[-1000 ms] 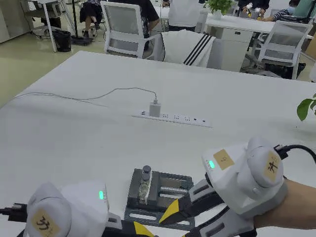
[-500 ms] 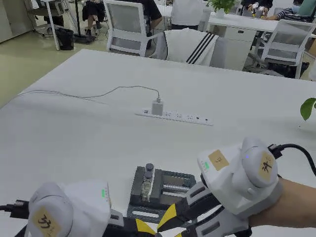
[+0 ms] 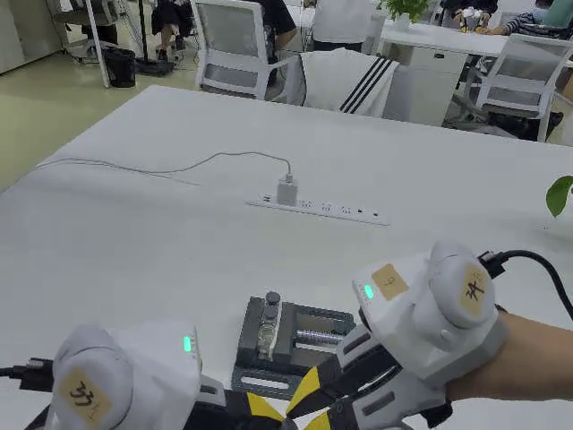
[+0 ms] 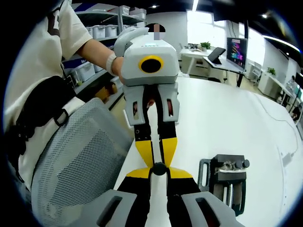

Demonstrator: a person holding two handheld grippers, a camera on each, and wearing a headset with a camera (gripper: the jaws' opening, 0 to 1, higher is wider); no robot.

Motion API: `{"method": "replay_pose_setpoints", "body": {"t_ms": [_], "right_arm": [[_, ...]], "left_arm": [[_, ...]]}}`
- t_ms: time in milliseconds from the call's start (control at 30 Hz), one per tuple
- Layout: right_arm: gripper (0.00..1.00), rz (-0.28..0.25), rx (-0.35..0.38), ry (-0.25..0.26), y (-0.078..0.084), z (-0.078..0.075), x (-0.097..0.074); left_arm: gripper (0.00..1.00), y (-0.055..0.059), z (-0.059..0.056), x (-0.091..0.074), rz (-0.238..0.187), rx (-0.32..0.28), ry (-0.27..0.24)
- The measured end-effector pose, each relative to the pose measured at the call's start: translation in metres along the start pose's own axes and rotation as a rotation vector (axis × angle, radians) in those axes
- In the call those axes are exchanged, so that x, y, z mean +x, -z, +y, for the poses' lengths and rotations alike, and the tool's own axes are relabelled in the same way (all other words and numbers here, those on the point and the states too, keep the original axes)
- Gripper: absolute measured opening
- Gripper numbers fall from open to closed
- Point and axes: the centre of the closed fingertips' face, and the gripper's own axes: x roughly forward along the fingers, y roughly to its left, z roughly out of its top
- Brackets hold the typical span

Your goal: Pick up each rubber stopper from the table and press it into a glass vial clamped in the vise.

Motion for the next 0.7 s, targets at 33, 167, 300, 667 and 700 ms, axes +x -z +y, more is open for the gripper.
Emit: {"method": "replay_pose_setpoints", "body": {"t_ms": [33, 167, 300, 667, 700], "right_arm": [[0.07, 0.001, 0.008, 0.004, 0.0, -0.001, -0.0006], [0.07, 0.003, 0.017, -0.001, 0.0002, -0.0011, -0.0035], [0.07, 0.009, 0.02, -0.019, -0.0004, 0.0006, -0.0065], [0.06, 0.037, 0.001, -0.016, 0.0001, -0.0006, -0.0062], [0.06, 0.039, 0.0, -0.017, 0.0004, -0.0003, -0.0059]], "left_arm": [[0.04, -0.0007, 0.0004, 0.0004, 0.001, 0.002, -0.002], [0.04, -0.0032, 0.0001, 0.0012, -0.002, 0.016, 0.0], [0.04, -0.0062, -0.0016, 0.0016, -0.003, 0.034, 0.01], [0.04, -0.0059, 0.0001, 0.0027, 0.006, 0.017, 0.004], [0.04, -0.0054, -0.0001, 0.003, 0.007, 0.012, 0.004]]}}
